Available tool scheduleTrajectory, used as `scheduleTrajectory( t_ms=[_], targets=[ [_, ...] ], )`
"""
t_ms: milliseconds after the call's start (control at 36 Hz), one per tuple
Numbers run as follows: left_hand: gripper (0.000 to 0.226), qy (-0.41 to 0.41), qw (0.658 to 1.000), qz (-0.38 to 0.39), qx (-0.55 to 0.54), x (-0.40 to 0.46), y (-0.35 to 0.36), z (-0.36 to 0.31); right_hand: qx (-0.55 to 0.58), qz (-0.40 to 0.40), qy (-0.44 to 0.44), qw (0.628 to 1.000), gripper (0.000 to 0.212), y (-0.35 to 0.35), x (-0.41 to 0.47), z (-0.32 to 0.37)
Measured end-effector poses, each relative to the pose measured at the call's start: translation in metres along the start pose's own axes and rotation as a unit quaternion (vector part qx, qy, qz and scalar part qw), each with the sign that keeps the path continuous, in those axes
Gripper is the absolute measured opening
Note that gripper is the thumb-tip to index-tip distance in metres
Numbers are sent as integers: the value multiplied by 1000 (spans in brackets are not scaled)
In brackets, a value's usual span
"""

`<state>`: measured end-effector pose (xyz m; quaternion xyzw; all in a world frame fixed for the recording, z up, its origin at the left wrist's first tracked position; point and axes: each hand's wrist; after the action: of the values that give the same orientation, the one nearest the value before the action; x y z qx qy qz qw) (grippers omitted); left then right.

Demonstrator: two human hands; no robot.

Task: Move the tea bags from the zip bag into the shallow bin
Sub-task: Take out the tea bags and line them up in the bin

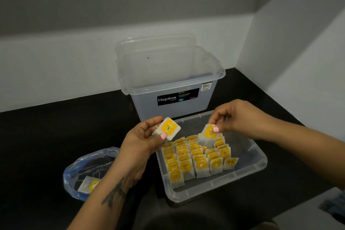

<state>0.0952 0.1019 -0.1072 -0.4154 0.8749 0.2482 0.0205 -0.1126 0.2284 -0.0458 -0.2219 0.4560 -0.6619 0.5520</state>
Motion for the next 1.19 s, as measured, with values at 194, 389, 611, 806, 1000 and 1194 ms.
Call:
scheduleTrajectory(
  t_ms=[194, 389, 611, 806, 1000, 1194],
  targets=[
    [37, 4, 1000, -1, 9, 0, 2, 1, -235, 88, 5, 968, 9, 3, -12, -12],
    [37, 5, 1000, -3, 16, 1, 3, 2, -392, 140, -30, 909, 14, 27, -13, -27],
    [36, 3, 1000, -4, 15, -2, 2, 2, -521, 108, -83, 842, 12, 48, -2, -40],
    [36, 2, 1000, -10, 13, -3, 1, 2, -598, 119, -76, 789, 11, 56, 7, -34],
    [32, 3, 1000, -6, 11, -4, 1, 3, -609, 131, -66, 780, 10, 57, 9, -32],
    [34, -1, 1000, -10, 24, -2, 1, 5, -561, 130, -40, 816, 12, 49, 7, -27]
  ],
)
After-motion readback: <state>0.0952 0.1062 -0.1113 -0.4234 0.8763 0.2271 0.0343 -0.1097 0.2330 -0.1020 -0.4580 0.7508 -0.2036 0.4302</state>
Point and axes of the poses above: each hand's wrist, its own x-axis towards the middle knuckle, its own y-axis out of the palm, z = x × y, and after that the axes turned 12 degrees about -x, right-handed
